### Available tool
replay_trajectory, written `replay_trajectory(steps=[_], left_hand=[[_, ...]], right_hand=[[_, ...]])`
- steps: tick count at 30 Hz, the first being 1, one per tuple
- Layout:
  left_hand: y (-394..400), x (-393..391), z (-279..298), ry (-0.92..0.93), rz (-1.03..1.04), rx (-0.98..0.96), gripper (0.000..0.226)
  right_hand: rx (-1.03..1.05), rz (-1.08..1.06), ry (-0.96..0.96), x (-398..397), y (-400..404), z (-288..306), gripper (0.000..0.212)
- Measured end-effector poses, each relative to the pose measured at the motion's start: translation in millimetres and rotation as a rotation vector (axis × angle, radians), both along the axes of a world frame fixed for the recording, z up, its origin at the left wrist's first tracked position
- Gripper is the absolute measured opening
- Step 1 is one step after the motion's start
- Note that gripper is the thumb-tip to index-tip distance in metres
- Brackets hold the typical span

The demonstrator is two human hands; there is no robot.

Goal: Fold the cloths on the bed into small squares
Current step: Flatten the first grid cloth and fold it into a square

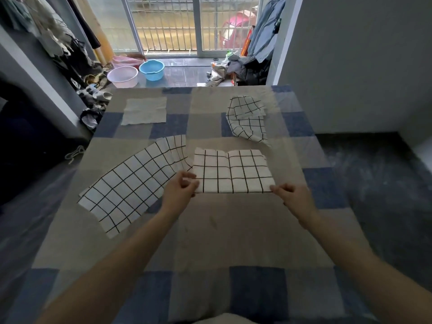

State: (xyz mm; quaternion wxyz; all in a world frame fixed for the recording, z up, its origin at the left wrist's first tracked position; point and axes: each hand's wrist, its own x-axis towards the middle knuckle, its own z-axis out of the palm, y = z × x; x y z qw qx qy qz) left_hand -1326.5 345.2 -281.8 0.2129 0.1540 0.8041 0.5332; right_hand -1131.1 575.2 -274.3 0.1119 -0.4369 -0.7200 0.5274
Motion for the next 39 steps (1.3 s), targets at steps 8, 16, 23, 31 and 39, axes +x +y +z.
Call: replay_trajectory(steps=[8,16,23,31,39], left_hand=[[-50,42,-96,-0.114,-0.172,-0.234,0.006],[-43,47,-96,-0.029,-0.213,-0.217,0.013],[-38,44,-104,-0.002,-0.184,-0.206,0.021],[-31,44,-113,0.450,-0.346,-0.432,0.016],[17,74,-108,0.705,-0.795,-0.441,0.045]], right_hand=[[0.048,0.062,-0.432,45,-54,-78,0.019],[0.080,-0.003,-0.466,33,-53,-80,0.045],[0.119,0.045,-0.537,22,-43,-88,0.029],[0.173,0.113,-0.576,28,-42,-91,0.030],[0.154,0.127,-0.552,32,-44,-100,0.025]])
